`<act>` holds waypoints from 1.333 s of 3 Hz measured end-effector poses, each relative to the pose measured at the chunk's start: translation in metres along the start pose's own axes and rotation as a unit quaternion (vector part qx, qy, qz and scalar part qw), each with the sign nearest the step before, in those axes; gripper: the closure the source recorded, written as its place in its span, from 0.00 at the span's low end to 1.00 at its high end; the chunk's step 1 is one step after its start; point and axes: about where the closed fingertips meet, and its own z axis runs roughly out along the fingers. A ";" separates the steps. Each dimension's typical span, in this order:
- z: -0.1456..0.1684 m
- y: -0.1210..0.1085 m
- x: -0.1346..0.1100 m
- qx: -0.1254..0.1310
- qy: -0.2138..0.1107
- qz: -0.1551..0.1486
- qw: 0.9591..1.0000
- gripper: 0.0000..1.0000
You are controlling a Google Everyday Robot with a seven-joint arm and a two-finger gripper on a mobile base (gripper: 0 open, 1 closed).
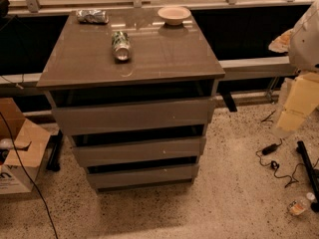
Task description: Open middle drawer
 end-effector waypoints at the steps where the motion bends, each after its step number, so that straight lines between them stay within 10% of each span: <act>1: 0.002 0.000 0.000 0.000 -0.003 -0.001 1.000 0.00; 4: 0.076 -0.004 -0.006 -0.062 -0.089 0.026 0.994 0.00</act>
Offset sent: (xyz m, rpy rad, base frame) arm 0.0180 0.0089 -0.0492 0.1295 -0.0107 0.1057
